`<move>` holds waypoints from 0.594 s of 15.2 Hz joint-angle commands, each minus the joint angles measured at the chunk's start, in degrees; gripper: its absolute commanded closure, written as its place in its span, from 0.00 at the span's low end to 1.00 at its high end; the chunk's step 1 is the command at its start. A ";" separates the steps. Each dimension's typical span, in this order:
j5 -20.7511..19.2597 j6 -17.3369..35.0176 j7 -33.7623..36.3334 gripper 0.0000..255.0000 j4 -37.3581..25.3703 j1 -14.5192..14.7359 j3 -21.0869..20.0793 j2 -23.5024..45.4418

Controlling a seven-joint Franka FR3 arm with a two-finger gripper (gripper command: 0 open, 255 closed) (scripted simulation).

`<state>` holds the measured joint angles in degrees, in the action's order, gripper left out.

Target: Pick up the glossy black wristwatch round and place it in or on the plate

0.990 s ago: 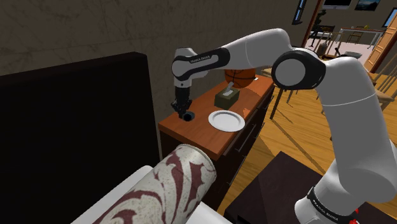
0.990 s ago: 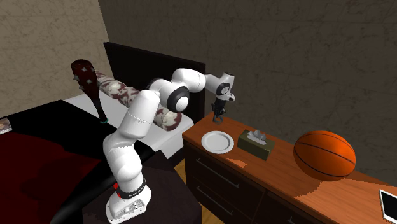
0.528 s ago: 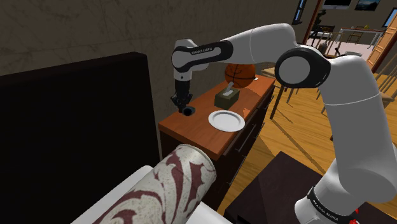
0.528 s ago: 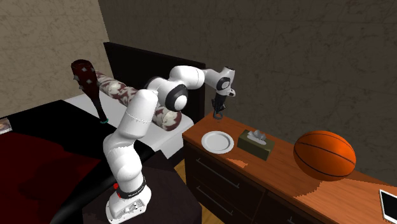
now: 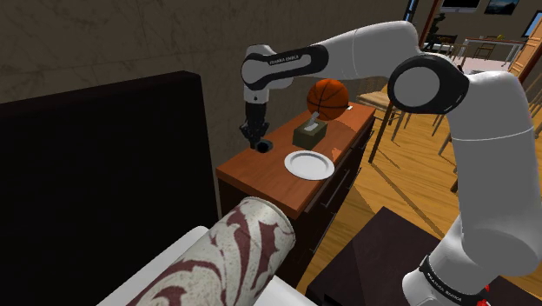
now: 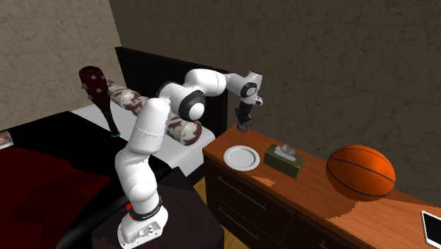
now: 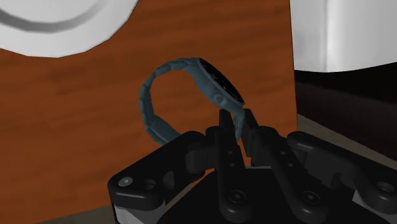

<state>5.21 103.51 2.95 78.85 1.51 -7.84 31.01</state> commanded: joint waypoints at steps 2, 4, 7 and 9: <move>0.82 2.77 -2.92 1.00 9.95 -2.38 0.44 -6.84; 1.29 4.25 -4.93 1.00 15.35 -3.80 0.88 -10.52; 1.88 5.97 -8.05 1.00 22.52 -5.81 1.73 -15.59; 2.16 6.85 -10.19 1.00 26.79 -7.10 2.41 -18.72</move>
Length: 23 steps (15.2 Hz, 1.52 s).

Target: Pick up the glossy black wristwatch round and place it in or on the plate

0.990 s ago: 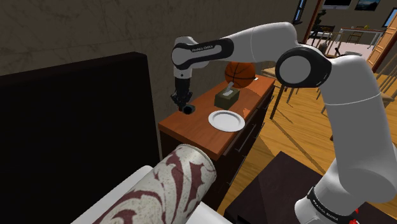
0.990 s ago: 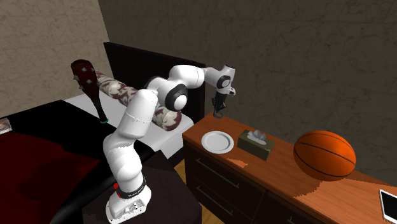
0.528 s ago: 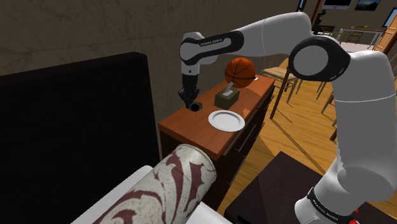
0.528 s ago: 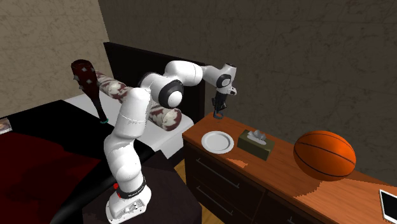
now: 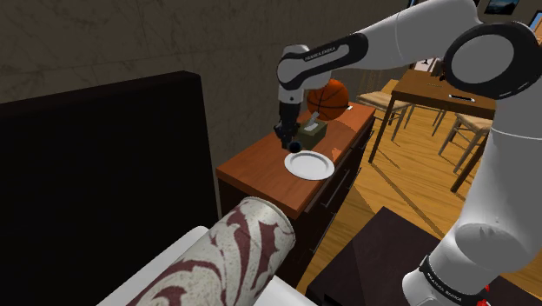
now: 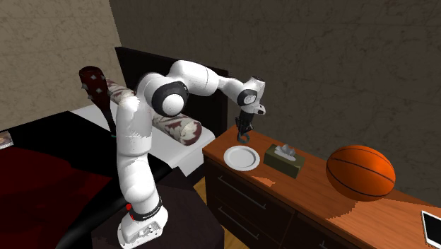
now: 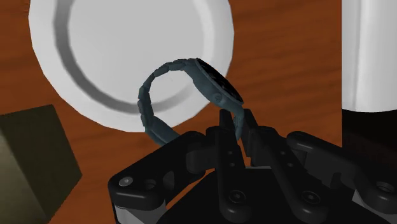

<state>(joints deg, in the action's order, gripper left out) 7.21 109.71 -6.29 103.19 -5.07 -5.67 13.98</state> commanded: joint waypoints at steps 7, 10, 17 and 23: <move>0.46 3.46 -6.27 1.00 12.00 -3.36 2.27 -7.78; 0.53 5.60 -6.51 1.00 13.16 -3.33 2.25 -6.79; 0.72 10.52 -7.06 1.00 15.48 -3.25 2.20 -4.16; 0.77 11.68 -7.20 1.00 15.94 -3.23 2.18 -3.46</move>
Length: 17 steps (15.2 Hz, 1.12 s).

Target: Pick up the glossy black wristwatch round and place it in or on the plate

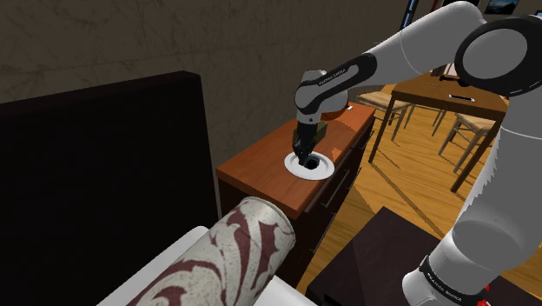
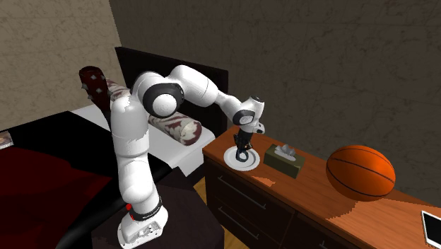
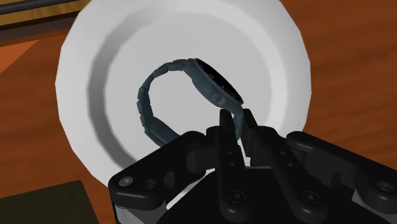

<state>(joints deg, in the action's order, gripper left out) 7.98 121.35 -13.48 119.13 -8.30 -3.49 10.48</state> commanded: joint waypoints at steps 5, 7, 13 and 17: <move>0.00 0.04 0.00 0.00 -0.01 0.00 0.00 0.05; 0.00 0.05 0.00 0.00 0.01 0.00 0.00 0.04; -0.41 -6.96 0.22 0.00 -4.56 -0.46 0.36 -2.36; -0.41 -6.96 0.22 0.00 -4.56 -0.46 0.36 -2.36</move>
<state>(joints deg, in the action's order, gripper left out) 7.58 114.51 -13.29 114.65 -8.77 -3.12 8.13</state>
